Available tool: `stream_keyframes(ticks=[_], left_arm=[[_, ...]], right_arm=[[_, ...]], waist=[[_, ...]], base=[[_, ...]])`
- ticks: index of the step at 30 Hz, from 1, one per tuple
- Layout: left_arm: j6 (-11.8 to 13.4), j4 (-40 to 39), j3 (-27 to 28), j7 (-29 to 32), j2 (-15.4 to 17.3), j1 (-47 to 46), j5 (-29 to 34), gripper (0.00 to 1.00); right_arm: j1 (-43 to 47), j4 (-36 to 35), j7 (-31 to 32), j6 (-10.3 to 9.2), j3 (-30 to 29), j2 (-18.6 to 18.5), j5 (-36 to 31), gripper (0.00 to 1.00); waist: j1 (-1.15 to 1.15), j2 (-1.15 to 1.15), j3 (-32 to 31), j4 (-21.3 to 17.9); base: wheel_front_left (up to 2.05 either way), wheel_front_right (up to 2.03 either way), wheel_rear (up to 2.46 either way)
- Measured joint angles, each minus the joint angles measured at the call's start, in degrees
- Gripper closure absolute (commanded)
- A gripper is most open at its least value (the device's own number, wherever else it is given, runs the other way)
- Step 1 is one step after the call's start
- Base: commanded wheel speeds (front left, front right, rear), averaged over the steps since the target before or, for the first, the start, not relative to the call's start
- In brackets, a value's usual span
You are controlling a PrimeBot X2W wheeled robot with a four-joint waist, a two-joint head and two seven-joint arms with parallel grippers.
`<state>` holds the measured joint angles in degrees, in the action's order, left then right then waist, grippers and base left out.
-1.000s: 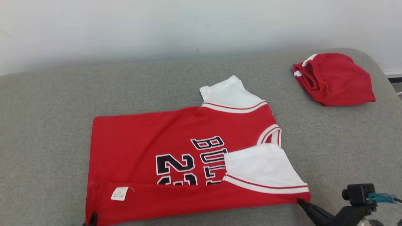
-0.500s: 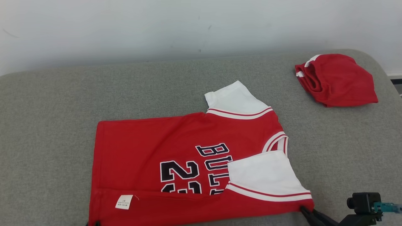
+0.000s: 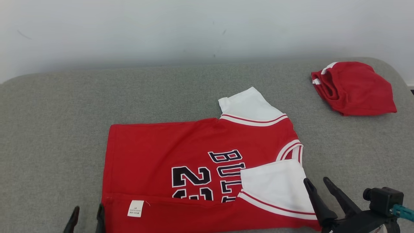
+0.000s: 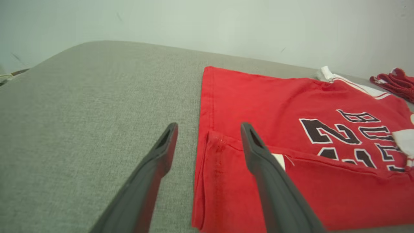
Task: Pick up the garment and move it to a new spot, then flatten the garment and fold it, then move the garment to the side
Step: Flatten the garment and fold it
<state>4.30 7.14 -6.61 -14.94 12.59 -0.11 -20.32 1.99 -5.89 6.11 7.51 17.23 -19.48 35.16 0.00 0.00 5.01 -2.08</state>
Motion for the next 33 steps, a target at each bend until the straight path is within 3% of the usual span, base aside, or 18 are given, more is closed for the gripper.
stream_keyframes(ticks=[6,12,17,22,26,33], left_arm=[[1.87,-5.79,5.36,-0.01,-3.86,0.21,5.1,0.0],[1.32,-7.64,8.27,-0.01,-6.41,0.29,7.04,0.0],[-0.45,-7.26,9.76,-0.01,-7.64,0.16,8.36,0.0],[-4.8,-3.58,9.91,-0.01,-7.76,-4.81,7.57,0.0],[-7.9,2.85,10.17,0.15,-5.79,-11.04,5.52,0.0],[-10.04,15.07,9.31,3.36,-3.33,-23.36,2.59,0.0]], right_arm=[[-0.3,2.0,-9.02,0.0,0.47,2.13,-4.86,0.0],[-1.0,4.1,-12.69,0.0,0.71,3.46,-8.51,0.0],[-1.77,5.46,-13.85,0.0,0.75,4.2,-9.78,0.0],[-5.27,6.17,-14.17,0.0,1.81,3.23,-10.6,0.0],[-9.79,7.27,-14.02,0.0,3.34,2.63,-10.57,0.0],[-15.44,9.53,-14.97,0.0,4.38,2.61,-10.9,0.0]], waist=[[0.0,0.0,-0.56,0.81],[0.0,0.0,-0.86,0.66],[0.0,0.0,-0.65,0.06],[0.0,0.0,0.56,-0.35],[0.0,0.0,1.71,-1.12],[0.01,0.01,4.64,-2.36]], base=[[0.0,0.0,0.0],[0.0,0.0,0.0],[0.0,0.0,0.0],[0.0,0.0,0.0],[0.0,0.0,0.0],[0.0,0.0,0.0]])
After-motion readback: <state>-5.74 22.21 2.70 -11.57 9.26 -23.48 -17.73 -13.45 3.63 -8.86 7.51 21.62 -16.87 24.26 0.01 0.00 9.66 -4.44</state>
